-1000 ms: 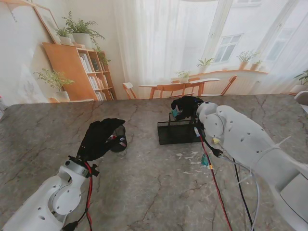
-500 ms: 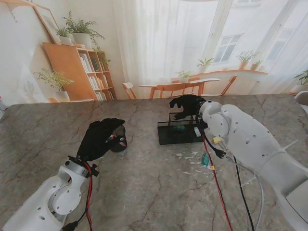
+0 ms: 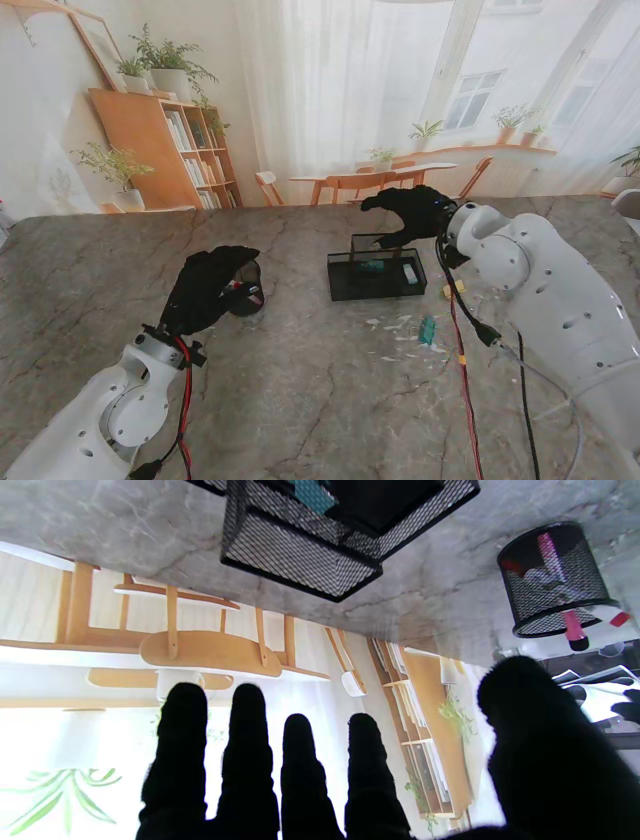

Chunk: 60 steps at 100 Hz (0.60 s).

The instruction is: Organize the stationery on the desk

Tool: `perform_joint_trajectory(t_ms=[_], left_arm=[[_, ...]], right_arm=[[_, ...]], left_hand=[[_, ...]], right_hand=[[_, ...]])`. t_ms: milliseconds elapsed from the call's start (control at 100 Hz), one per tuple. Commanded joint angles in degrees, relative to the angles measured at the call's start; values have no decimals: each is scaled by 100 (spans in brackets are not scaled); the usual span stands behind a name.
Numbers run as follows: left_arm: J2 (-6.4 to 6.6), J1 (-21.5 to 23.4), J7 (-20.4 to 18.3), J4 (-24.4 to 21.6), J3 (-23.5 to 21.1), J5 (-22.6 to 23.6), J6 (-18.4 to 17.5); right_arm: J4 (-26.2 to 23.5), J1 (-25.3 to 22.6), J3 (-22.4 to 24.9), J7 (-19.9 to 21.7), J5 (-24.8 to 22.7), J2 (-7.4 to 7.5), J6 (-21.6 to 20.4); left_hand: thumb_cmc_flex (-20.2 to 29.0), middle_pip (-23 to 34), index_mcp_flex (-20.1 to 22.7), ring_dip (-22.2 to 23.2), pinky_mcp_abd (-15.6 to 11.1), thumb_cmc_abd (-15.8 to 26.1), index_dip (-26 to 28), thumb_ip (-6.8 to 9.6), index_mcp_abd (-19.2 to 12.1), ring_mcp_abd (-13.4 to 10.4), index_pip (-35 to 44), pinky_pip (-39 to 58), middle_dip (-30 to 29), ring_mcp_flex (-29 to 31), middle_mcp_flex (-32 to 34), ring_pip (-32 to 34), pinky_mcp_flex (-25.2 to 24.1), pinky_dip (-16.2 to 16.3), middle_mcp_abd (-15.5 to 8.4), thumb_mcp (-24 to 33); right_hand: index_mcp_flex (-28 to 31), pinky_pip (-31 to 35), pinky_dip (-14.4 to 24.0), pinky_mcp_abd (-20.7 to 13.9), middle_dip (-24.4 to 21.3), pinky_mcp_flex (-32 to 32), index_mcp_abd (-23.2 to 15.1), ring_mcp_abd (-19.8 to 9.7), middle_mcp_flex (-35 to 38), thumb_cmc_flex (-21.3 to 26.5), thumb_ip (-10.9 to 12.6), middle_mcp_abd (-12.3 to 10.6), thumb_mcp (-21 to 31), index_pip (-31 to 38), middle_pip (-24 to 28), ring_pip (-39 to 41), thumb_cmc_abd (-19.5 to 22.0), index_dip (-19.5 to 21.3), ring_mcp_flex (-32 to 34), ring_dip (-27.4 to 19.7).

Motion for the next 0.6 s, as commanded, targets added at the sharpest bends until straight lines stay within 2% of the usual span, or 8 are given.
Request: perform_joint_trajectory(t_ms=[0, 160, 300, 370, 470, 550, 590], left_arm=[[-19, 22, 21, 9, 18, -16, -25], [-20, 11, 20, 16, 37, -27, -46], [-21, -4, -6, 20, 66, -49, -66], [-22, -12, -14, 23, 81, -59, -74], [-22, -27, -21, 28, 106, -67, -86], [-21, -39, -32, 31, 129, -72, -90], [-21, -46, -39, 34, 141, -76, -93]], right_arm=[[-83, -234, 125, 60, -49, 162, -109], [-645, -969, 829, 500, -167, 270, -462], [-1048, -1644, 1339, 807, -211, 337, -686], [-1207, -1967, 1573, 893, -287, 370, -906], [-1374, -2372, 1863, 957, -438, 410, -1225], [-1453, -2621, 2025, 1007, -510, 433, -1394], [-1501, -2742, 2091, 1001, -622, 438, -1431]], left_hand=[[83, -21, 95, 17, -59, 325, 64, 25, -44, -121, 23, -84, 29, 65, 22, -7, -63, -50, -95, -106], [78, -20, 93, 16, -58, 327, 64, 25, -51, -125, 22, -84, 29, 60, 24, -9, -60, -49, -97, -106], [83, -20, 96, 18, -54, 328, 64, 25, -48, -120, 23, -83, 30, 67, 25, -6, -62, -48, -95, -106], [86, -21, 100, 17, -58, 328, 65, 26, -44, -114, 25, -82, 29, 62, 20, -9, -62, -47, -88, -104], [82, -18, 98, 18, -55, 330, 65, 25, -51, -122, 24, -81, 31, 69, 27, -6, -58, -47, -96, -106], [78, -17, 101, 18, -60, 325, 65, 25, -45, -120, 26, -81, 31, 69, 29, -6, -57, -47, -90, -108], [81, -18, 101, 18, -49, 328, 65, 26, -39, -117, 25, -82, 31, 67, 27, -6, -59, -47, -85, -105]], right_hand=[[-300, -355, -227, 76, -200, -433, 62, 118, -204, -206, 168, 28, -75, -196, -379, -571, 148, -127, -334, -230], [-662, -977, -660, -98, -456, -970, 155, 142, -523, -462, 161, 51, -102, -459, -778, -1337, 365, -165, -799, -470], [-777, -1011, -712, -177, -463, -974, 352, 154, -650, -546, 159, 172, -116, -532, -817, -1512, 430, -163, -930, -491], [-823, -952, -614, -206, -258, -857, 730, 174, -617, -610, 169, 257, -87, -284, -661, -1517, 435, 130, -810, -331], [-895, -919, -502, -256, -43, -723, 1322, 150, -562, -701, 174, 340, -54, -162, -542, -1392, 443, 348, -685, -198], [-913, -899, -419, -309, 112, -647, 1506, 107, -525, -703, 170, 352, -14, -128, -482, -1258, 377, 460, -656, -123], [-885, -858, -374, -303, 173, -577, 1622, 156, -488, -704, 167, 434, -3, -118, -453, -1187, 381, 493, -608, -91]])
